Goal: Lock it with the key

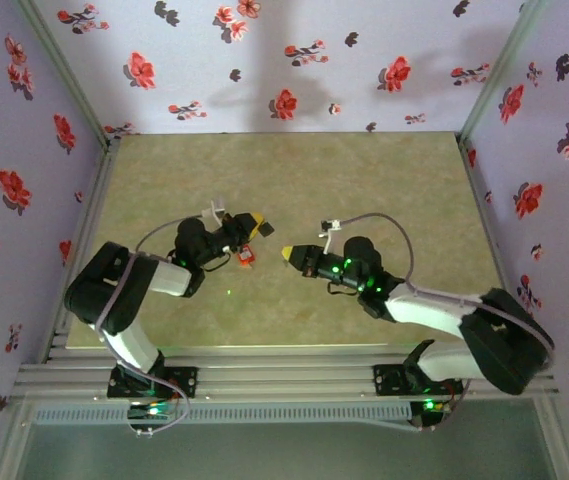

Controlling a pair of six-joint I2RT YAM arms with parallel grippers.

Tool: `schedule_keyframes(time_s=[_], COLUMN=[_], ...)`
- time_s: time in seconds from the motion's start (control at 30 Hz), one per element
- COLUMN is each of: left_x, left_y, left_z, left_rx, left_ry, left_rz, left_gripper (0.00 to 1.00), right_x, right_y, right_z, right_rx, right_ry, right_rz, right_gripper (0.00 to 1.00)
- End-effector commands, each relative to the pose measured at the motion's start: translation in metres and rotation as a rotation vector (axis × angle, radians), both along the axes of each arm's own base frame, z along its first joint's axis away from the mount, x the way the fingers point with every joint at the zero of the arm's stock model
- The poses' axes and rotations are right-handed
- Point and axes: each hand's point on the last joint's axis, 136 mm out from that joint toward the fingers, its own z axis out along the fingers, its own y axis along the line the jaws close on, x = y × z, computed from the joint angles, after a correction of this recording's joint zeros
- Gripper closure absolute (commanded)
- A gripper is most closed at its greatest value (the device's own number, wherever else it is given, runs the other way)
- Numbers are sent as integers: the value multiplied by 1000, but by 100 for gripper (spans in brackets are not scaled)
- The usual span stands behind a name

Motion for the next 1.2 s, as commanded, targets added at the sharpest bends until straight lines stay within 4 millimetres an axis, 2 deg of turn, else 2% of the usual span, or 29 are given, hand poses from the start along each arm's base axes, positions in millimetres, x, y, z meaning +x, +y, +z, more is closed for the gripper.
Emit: schedule_keyframes(time_s=[0.0,0.3,0.5,0.83,1.17], left_x=[4,6,5,7,23], left_y=[-9,-24,-32,-50,-59], left_z=[6,-34,-60,-83,-102], left_rx=[4,221,366,611,749], left_ry=[-47,56,127,191,217], left_rz=[-34,-83,-116,-174,-176], left_gripper=[100,100,100,100,100], right_x=[2,3,4,-5,-18], right_y=[-13,-44,-51,-62,-76], right_z=[-2,-3,1,-1,-2], right_rx=[-141,-299,-328,-330,-322], right_ry=[-44,-53,-53,-53,-60], right_rz=[-39,-102,-113,-122,-135], right_gripper=[100,100,100,100,100])
